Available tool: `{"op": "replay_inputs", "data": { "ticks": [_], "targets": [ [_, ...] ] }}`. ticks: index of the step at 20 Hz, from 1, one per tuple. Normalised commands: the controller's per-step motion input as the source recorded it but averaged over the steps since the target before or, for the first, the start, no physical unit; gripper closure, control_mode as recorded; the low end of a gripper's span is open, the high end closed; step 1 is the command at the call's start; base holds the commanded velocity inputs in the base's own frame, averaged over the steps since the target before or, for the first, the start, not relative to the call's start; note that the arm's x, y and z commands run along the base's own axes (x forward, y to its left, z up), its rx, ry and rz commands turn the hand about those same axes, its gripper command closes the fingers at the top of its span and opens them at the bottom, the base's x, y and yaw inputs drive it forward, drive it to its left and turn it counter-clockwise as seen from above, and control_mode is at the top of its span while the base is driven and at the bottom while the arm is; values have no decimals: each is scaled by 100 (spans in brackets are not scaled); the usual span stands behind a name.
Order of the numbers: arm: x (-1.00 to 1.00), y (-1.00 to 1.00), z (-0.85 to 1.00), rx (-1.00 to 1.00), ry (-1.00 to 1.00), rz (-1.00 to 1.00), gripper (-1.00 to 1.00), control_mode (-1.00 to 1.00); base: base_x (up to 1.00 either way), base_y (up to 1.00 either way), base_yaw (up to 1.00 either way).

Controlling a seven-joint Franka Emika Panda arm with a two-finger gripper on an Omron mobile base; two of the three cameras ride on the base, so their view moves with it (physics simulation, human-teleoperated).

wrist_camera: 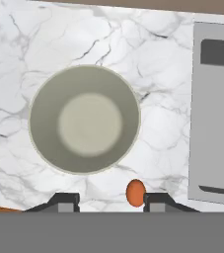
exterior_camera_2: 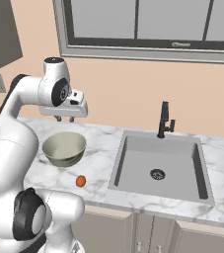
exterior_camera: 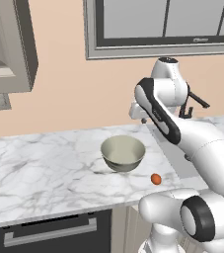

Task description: Gather the eggs and milk located in the vicinity of the sink area and place them right next to the bowl.

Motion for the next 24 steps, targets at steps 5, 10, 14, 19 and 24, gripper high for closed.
{"op": "replay_inputs", "data": {
  "ticks": [5,10,14,19,24],
  "targets": [
    [-15,0,-4,0,0,0,-100,-100,0,0,0],
    [-30,-1,-14,0,0,0,-100,-100,0,0,0],
    [-31,-9,-18,0,0,0,-100,-100,0,0,0],
    [-33,-10,-20,0,0,0,-100,-100,0,0,0],
    [-31,-16,-32,0,0,0,-100,-100,0,0,0]
  ]
}}
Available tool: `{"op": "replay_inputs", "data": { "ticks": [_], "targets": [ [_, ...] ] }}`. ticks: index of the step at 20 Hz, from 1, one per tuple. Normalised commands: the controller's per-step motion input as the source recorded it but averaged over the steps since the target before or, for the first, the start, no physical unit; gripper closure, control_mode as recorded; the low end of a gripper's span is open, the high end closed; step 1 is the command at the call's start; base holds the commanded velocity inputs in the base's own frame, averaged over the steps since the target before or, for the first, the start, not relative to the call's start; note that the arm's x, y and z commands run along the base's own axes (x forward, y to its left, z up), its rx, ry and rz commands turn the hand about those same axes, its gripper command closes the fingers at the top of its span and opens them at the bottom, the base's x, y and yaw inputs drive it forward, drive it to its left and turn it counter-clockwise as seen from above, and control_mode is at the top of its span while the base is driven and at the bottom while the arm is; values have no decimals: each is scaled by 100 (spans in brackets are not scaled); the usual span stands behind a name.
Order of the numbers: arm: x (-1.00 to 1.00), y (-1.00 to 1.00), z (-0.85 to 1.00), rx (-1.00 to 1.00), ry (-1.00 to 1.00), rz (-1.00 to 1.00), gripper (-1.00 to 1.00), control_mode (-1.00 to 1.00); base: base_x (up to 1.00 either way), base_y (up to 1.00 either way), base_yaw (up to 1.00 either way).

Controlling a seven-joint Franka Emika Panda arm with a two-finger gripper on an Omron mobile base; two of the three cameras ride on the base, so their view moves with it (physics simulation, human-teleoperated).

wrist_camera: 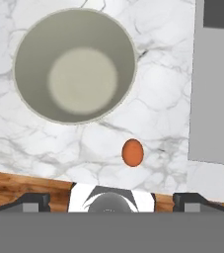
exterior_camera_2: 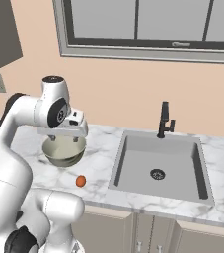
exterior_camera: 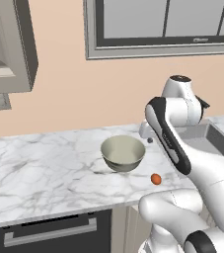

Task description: Gather the eggs and milk located in the vicinity of the sink area and place them right next to the bowl.

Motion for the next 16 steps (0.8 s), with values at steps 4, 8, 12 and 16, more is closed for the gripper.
{"op": "replay_inputs", "data": {
  "ticks": [4,8,12,16],
  "targets": [
    [-24,-17,-32,0,0,0,-100,-100,0,0,0],
    [-18,-18,-34,0,0,0,-100,-100,0,0,0],
    [-13,-18,-35,0,0,0,-100,-100,0,0,0],
    [-6,-9,-38,0,0,0,-100,-100,0,0,0]
  ]
}}
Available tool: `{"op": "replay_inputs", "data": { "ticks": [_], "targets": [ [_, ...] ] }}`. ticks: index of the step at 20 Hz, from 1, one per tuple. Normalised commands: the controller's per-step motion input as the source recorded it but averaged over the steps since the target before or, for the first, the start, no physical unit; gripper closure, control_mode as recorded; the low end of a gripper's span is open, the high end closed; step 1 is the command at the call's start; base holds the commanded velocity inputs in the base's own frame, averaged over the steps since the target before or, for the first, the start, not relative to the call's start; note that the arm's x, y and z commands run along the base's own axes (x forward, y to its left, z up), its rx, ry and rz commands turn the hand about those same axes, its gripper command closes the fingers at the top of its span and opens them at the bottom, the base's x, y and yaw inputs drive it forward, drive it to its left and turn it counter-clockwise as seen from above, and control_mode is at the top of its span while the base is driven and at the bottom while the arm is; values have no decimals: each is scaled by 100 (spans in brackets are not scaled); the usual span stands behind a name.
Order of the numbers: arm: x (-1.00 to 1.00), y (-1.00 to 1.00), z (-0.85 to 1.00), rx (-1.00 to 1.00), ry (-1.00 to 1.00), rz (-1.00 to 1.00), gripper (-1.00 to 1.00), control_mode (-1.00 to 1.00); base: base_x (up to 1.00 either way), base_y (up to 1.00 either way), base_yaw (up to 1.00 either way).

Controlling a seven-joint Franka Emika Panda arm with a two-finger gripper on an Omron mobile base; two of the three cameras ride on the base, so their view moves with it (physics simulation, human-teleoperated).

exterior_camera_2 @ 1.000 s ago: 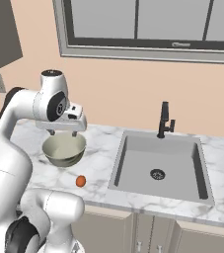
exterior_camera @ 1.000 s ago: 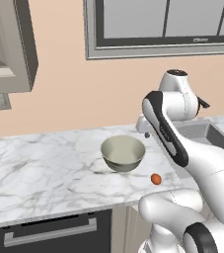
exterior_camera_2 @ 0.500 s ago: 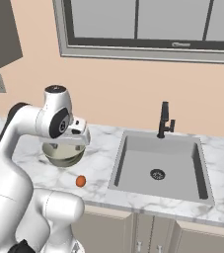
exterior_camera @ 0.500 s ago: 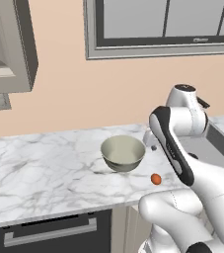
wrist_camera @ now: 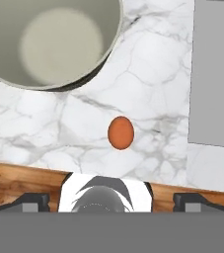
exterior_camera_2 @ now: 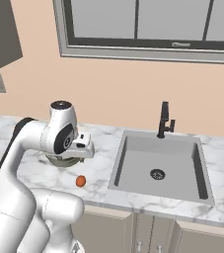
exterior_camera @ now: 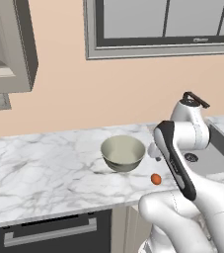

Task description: Gather the eggs and milk located in the vicinity of the sink area and place them right next to the bowl.

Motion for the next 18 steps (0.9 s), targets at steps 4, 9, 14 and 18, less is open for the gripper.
{"op": "replay_inputs", "data": {
  "ticks": [4,9,14,18],
  "targets": [
    [0,-3,-38,0,0,0,-100,-100,0,0,0],
    [0,0,-40,0,0,0,-100,-100,0,0,0],
    [0,0,-37,0,0,0,-100,-100,0,0,0],
    [0,0,-35,0,0,0,-100,-100,0,0,0]
  ]
}}
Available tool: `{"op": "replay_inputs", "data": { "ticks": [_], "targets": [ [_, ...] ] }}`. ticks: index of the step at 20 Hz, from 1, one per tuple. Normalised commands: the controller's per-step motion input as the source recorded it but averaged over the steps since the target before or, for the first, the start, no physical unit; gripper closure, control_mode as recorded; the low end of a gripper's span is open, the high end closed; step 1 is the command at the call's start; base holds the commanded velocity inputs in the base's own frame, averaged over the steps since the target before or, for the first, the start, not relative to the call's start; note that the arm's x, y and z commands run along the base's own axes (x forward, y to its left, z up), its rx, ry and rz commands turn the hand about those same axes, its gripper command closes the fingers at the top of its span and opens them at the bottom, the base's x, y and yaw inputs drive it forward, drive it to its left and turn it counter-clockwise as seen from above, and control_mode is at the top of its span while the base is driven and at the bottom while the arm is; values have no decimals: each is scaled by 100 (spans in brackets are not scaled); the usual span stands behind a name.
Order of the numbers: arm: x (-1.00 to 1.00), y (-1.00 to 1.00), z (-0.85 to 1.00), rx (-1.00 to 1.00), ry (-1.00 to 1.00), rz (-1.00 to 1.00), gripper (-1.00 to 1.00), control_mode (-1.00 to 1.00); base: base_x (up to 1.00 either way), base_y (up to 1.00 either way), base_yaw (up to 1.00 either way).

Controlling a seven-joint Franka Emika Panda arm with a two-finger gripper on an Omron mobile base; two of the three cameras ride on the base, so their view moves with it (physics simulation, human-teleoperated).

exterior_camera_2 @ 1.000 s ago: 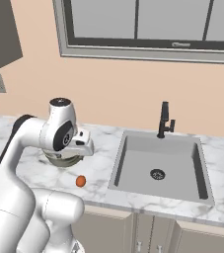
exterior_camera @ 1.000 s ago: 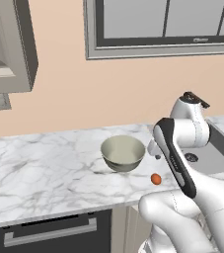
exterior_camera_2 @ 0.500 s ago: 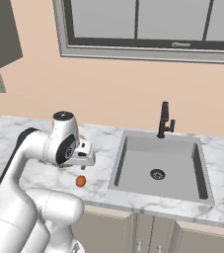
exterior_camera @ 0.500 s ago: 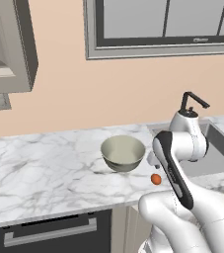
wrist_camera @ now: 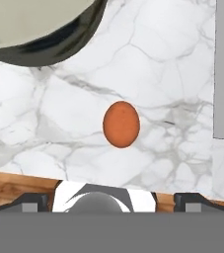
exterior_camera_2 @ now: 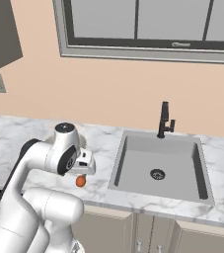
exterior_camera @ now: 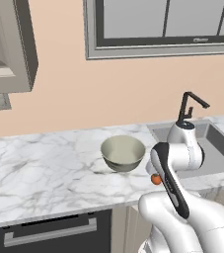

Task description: Gather the eggs and milk located in the vicinity of the sink area and place them right next to the bowl.

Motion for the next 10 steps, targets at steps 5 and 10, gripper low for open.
{"op": "replay_inputs", "data": {
  "ticks": [5,10],
  "targets": [
    [10,0,-35,0,0,0,-100,-100,0,0,0],
    [24,0,-30,0,0,0,-100,-100,0,0,0]
  ]
}}
